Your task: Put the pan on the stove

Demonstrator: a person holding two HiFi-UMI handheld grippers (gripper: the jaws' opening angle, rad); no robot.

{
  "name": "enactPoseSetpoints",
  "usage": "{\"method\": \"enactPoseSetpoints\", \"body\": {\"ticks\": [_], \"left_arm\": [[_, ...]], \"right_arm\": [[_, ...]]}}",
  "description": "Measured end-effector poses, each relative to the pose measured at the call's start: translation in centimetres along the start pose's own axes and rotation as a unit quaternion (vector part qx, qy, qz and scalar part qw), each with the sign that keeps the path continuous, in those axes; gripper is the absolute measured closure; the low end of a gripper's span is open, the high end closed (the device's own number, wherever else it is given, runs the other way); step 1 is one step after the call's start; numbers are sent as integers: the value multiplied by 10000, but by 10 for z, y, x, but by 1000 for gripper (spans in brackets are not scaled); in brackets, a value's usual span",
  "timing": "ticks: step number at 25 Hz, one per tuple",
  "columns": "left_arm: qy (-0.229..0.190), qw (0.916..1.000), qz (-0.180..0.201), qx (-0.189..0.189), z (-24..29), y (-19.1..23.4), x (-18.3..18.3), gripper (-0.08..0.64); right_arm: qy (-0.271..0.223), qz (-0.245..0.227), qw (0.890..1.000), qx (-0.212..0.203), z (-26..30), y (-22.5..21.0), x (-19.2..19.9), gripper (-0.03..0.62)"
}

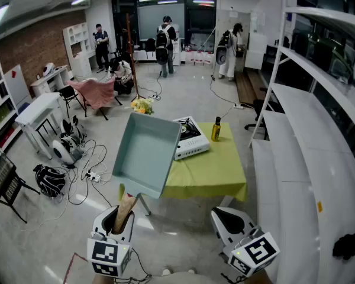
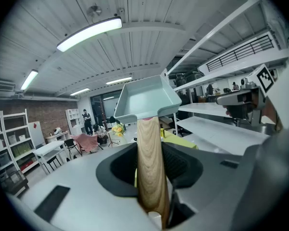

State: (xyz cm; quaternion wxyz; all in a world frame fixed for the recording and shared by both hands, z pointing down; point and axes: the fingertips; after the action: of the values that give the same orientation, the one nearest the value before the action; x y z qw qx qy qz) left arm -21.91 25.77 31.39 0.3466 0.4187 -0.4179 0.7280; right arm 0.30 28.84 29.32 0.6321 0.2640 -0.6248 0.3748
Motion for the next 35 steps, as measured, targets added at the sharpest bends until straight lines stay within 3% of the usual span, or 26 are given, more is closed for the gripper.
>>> {"method": "enactPoseSetpoints", "body": {"ticks": [25,35], "left_arm": [[51,9999,116,-111,21,-47,-6,420],[-54,9997,205,-91,58,-44,-2,420]], "right_arm": [[-43,229,9997,63,-33,-57,16,586],[179,89,9998,-83,-4,-67,39,586]]}}
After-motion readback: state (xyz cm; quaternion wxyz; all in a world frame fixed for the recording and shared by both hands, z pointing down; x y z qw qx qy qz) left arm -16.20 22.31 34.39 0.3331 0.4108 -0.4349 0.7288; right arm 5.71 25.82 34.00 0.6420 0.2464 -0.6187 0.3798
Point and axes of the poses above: the fingertips, and each gripper's own axes: z forward along the fingers, y to its left, x out of its underside, and after that the axes turned 6 degrees about z, right-handed
